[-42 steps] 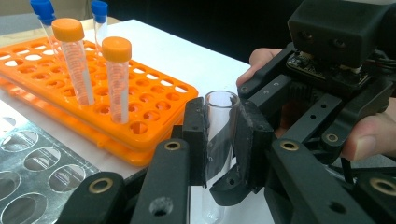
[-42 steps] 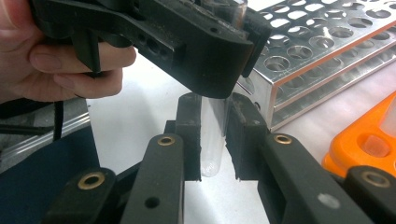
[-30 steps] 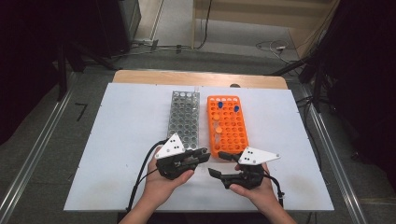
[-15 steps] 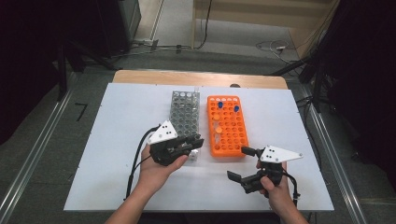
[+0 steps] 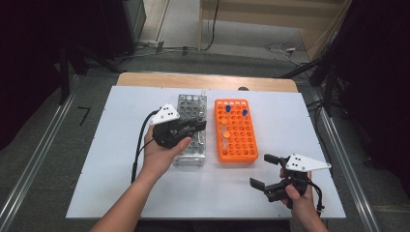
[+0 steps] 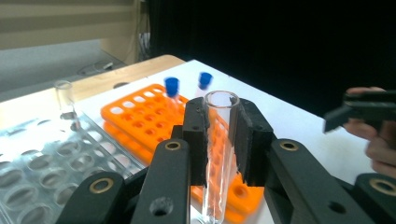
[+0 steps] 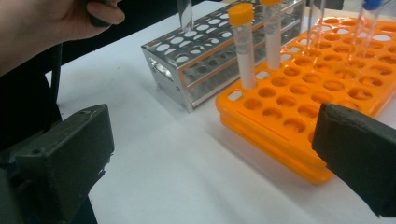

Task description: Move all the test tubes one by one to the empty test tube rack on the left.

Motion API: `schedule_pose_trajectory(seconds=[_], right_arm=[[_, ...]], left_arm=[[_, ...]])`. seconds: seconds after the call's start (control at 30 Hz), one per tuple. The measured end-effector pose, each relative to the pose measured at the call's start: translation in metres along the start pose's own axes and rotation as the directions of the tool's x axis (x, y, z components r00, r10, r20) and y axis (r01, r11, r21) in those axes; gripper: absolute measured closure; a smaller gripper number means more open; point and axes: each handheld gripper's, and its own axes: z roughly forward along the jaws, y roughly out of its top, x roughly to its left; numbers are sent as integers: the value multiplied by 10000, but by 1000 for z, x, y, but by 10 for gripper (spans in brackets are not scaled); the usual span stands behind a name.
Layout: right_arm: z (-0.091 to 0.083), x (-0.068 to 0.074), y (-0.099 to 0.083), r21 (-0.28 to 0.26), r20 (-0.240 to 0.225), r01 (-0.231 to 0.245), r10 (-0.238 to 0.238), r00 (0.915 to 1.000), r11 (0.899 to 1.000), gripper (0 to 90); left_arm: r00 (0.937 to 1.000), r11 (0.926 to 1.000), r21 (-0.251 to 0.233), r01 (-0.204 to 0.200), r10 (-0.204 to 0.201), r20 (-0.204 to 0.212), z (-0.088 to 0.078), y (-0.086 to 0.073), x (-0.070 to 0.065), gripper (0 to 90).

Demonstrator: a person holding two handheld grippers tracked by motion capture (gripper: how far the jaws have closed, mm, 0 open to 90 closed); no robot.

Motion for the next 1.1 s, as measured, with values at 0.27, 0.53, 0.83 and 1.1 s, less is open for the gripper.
schedule_pose_trajectory(seconds=[0.27, 0.53, 0.83, 1.1], right_arm=[[-8, -11, -8, 66, 303, -167, 164, 9994, 9998, 0], [-7, -20, -10, 28, 433, -358, 356, 9984, 9994, 0], [-8, -22, -10, -53, 497, -391, 393, 9980, 9992, 0], [-8, -22, -11, -25, 500, -374, 375, 9980, 9993, 0]], left_arm=[[9986, 9998, -136, 157, -164, -497, 14, 10, 23, 764], [9951, 9991, -206, 362, -380, -909, 27, 20, 43, 764], [9858, 9973, -419, 605, -663, -1545, 43, 28, 65, 764], [9757, 9961, -458, 760, -838, -2025, 62, 32, 79, 764]])
